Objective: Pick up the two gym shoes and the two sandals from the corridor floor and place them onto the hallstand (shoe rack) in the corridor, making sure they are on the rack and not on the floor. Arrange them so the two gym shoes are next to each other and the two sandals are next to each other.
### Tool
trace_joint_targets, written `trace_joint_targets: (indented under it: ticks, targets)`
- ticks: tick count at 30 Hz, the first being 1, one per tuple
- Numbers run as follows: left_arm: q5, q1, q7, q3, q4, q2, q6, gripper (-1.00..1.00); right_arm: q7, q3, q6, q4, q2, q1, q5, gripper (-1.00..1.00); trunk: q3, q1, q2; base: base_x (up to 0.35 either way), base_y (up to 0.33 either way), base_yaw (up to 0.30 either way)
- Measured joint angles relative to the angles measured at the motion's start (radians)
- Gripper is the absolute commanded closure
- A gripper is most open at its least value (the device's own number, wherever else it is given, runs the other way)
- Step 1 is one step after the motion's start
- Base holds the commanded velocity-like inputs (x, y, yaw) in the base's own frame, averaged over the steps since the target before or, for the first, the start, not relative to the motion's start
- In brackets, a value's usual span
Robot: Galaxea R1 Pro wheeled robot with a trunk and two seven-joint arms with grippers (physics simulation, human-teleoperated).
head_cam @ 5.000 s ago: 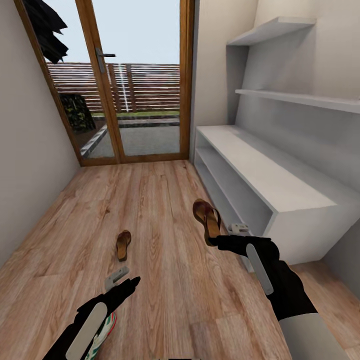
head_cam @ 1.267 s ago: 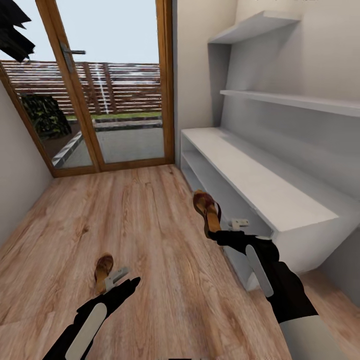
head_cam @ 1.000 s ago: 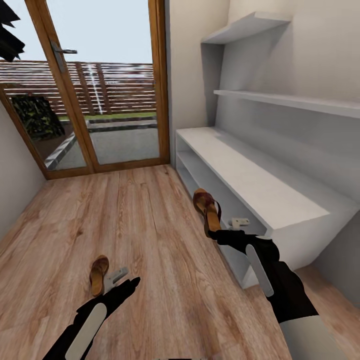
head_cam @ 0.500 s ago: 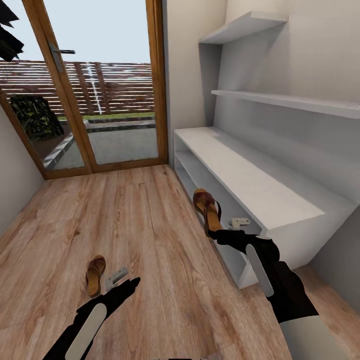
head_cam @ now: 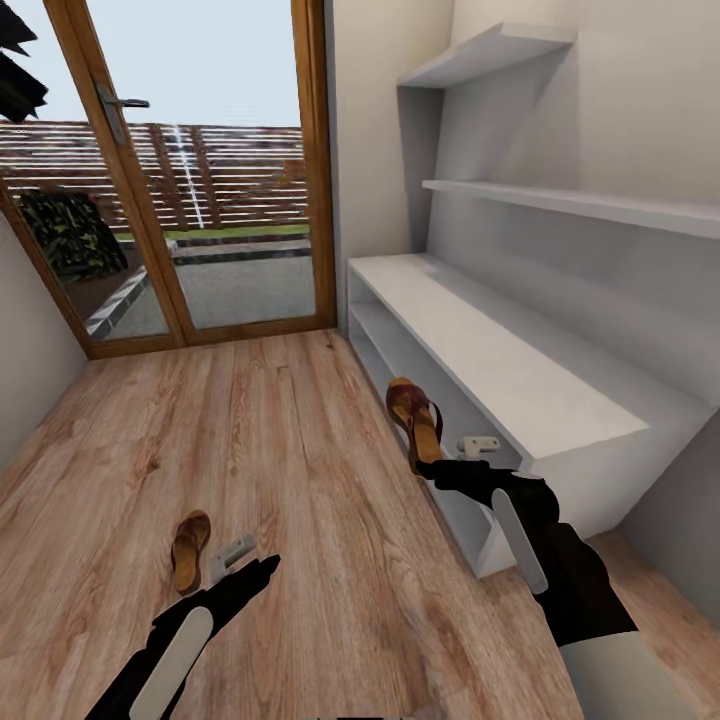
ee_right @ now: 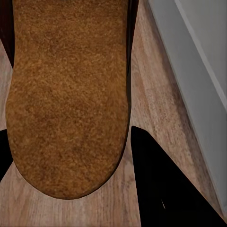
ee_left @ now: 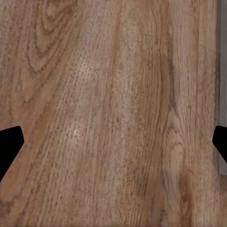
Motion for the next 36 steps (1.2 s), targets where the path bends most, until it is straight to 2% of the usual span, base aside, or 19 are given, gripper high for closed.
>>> trace_joint_targets:
  ticks: [8,18,36]
  targets:
    - [-0.001,0.000,0.001,0.000,0.000,0.000,0.000,-1.00,0.000,0.000,0.000,0.000,0.000,0.000,0.000,1.00,0.000,0.000,0.000,0.023,0.000,0.000]
    - [-0.001,0.000,0.001,-0.001,0.000,-0.001,0.000,-1.00,0.000,0.001,0.000,0.000,0.000,0.000,0.000,1.00,0.000,0.000,0.000,0.175,0.000,0.000]
    - [-0.001,0.000,0.003,-0.003,-0.001,-0.002,0.000,-1.00,0.003,-0.001,-0.005,0.000,0.000,0.001,0.000,1.00,0.000,0.000,0.000,0.013,0.005,0.000]
